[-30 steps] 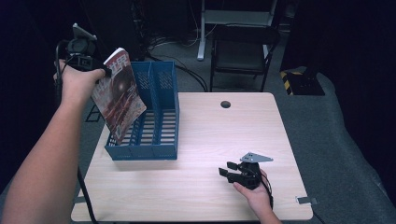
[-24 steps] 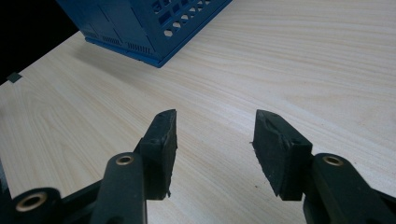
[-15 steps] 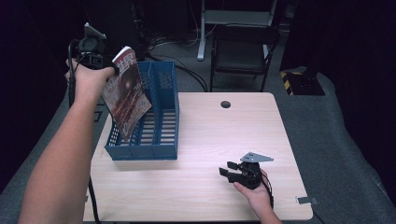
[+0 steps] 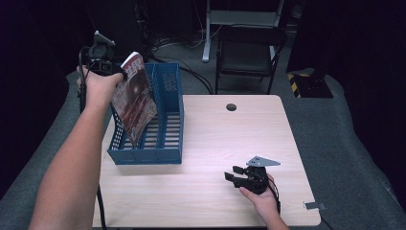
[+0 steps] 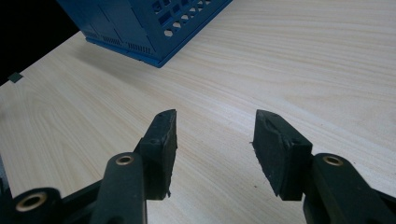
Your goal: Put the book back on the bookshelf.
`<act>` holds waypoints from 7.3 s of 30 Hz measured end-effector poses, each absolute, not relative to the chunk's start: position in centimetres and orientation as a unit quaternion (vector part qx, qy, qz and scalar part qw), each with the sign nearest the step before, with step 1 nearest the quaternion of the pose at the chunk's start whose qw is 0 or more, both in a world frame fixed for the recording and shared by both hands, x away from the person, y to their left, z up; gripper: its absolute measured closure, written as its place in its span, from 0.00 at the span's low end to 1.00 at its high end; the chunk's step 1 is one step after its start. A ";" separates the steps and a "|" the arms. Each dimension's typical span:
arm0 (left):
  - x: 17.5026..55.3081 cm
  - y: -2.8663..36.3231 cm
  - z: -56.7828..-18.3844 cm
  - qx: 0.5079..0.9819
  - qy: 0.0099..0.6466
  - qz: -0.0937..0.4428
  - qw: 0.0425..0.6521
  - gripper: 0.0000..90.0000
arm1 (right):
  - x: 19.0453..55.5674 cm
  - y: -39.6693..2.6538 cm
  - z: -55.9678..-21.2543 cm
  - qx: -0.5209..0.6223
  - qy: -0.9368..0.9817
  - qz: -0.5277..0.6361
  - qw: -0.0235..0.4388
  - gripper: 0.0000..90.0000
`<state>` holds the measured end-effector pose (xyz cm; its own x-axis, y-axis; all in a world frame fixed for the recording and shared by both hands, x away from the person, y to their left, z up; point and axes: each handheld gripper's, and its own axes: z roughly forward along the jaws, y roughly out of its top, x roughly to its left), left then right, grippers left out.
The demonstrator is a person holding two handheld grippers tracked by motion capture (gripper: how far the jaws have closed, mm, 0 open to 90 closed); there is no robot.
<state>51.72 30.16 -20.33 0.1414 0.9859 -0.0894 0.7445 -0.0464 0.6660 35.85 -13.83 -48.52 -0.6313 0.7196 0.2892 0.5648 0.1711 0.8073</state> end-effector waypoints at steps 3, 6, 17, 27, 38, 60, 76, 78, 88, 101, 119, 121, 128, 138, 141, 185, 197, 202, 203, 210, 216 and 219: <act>51.9 29.9 -20.7 0.693 0.625 0.201 0.297 0.93 | 35.9 -13.8 -48.5 0.423 0.760 0.487 0.079 0.55; 52.1 29.9 -21.1 0.696 0.624 0.199 0.295 0.93 | 35.8 -13.8 -48.5 0.424 0.759 0.488 0.078 0.55; 52.4 29.6 -22.8 0.700 0.623 0.193 0.292 0.93 | 35.8 -14.0 -48.5 0.425 0.758 0.487 0.080 0.55; 52.6 29.7 -24.3 0.704 0.624 0.184 0.285 0.93 | 35.8 -14.0 -48.5 0.425 0.758 0.487 0.080 0.55; 52.7 29.8 -25.7 0.703 0.626 0.176 0.286 0.93 | 35.8 -14.0 -48.5 0.424 0.760 0.486 0.080 0.55; 52.5 30.0 -28.4 0.712 0.620 0.170 0.281 0.93 | 35.9 -13.9 -48.5 0.424 0.760 0.487 0.080 0.55; 51.1 30.0 -28.7 0.726 0.599 0.162 0.296 0.88 | 35.8 -13.9 -48.5 0.425 0.759 0.487 0.078 0.55; 51.0 30.1 -28.6 0.730 0.595 0.158 0.297 0.88 | 35.8 -13.9 -48.5 0.425 0.760 0.486 0.078 0.55; 49.8 30.3 -27.9 0.739 0.583 0.166 0.294 0.88 | 35.8 -13.9 -48.6 0.426 0.759 0.487 0.078 0.55; 48.3 31.2 -27.6 0.736 0.579 0.170 0.306 0.89 | 35.7 -13.9 -48.6 0.429 0.758 0.486 0.075 0.55; 47.4 31.2 -27.8 0.744 0.566 0.172 0.312 0.92 | 35.8 -13.8 -48.6 0.427 0.758 0.486 0.076 0.55; 47.4 31.3 -27.8 0.745 0.565 0.170 0.312 0.92 | 35.7 -13.9 -48.6 0.428 0.758 0.487 0.076 0.55; 47.3 31.5 -27.9 0.737 0.570 0.175 0.319 0.93 | 35.7 -13.8 -48.6 0.427 0.758 0.486 0.076 0.55; 47.3 31.8 -28.1 0.731 0.571 0.180 0.326 0.93 | 35.7 -13.8 -48.6 0.428 0.759 0.485 0.076 0.54; 47.2 31.9 -28.1 0.727 0.574 0.183 0.329 0.93 | 35.7 -13.8 -48.6 0.427 0.760 0.485 0.076 0.55; 49.2 32.3 -27.3 0.693 0.608 0.191 0.338 0.94 | 35.8 -13.8 -48.7 0.428 0.760 0.484 0.077 0.55; 49.9 32.0 -27.0 0.666 0.623 0.219 0.346 0.94 | 35.7 -13.9 -48.6 0.427 0.759 0.486 0.075 0.55; 50.4 32.0 -26.8 0.660 0.627 0.227 0.347 0.94 | 35.7 -14.0 -48.6 0.428 0.757 0.487 0.075 0.55; 50.6 32.0 -26.9 0.658 0.628 0.227 0.347 0.94 | 35.7 -14.0 -48.6 0.427 0.758 0.487 0.078 0.54; 51.2 31.6 -26.9 0.648 0.633 0.240 0.349 0.94 | 35.7 -14.2 -48.5 0.434 0.755 0.487 0.074 0.55; 51.4 31.6 -27.0 0.636 0.638 0.249 0.356 0.94 | 35.7 -14.3 -48.5 0.429 0.755 0.490 0.075 0.55; 51.5 31.6 -27.1 0.634 0.638 0.249 0.360 0.94 | 35.7 -14.2 -48.5 0.432 0.755 0.488 0.072 0.55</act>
<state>51.46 31.62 -27.05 0.0626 0.9876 -0.1439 0.6286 0.0729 0.7743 35.69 -14.24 -48.51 -0.6162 0.7223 0.3140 0.5824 0.1495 0.7991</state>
